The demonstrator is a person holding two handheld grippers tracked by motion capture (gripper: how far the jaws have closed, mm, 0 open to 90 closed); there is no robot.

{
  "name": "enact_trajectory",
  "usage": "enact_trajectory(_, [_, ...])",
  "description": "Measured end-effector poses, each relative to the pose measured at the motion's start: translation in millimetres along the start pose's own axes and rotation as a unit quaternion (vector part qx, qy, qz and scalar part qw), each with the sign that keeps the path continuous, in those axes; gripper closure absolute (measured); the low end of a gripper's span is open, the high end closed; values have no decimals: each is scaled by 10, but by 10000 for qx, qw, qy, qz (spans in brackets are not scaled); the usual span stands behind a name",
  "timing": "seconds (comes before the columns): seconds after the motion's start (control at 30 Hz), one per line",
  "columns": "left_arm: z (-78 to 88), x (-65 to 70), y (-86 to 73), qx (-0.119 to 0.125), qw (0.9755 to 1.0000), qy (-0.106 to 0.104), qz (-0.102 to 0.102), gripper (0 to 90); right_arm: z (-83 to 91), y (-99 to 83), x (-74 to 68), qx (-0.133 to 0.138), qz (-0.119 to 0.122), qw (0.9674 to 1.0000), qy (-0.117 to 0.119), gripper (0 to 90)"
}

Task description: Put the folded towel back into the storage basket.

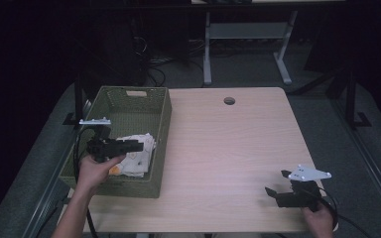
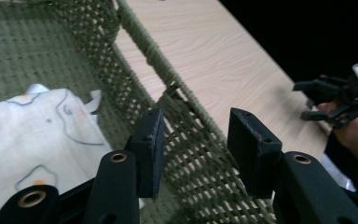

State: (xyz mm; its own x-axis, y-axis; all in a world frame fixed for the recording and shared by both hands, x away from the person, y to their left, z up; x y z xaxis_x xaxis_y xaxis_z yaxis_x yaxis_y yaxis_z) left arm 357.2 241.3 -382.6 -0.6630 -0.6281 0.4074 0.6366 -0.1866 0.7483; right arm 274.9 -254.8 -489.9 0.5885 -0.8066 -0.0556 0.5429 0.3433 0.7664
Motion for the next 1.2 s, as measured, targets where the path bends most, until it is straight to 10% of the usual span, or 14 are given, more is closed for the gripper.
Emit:
enact_trajectory(0.33, [12, 214, 27, 294, 9986, -421, -84, 510, 1, 6, -9, 5, 46, 10000, 9, 137])
enact_trajectory(1.2, [-288, 603, 80, 196, 9975, -548, -412, 475, 73, 23, -26, 125, 68, 9999, 22, 137])
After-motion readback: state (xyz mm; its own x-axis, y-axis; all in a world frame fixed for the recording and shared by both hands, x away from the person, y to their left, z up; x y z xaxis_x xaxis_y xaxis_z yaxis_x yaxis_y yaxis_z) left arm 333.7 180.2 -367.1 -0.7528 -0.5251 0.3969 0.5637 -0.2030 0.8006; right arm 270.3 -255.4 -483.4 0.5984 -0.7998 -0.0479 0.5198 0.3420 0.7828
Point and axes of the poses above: each handheld gripper's, and its own axes: z roughly backward along the jaws, y roughly out of its top, x roughly to its right, the point moved 5 cm from there along -z, roughly forward along the jaws, and after that the axes turned 4 degrees about -z, right-handed, at the moved point
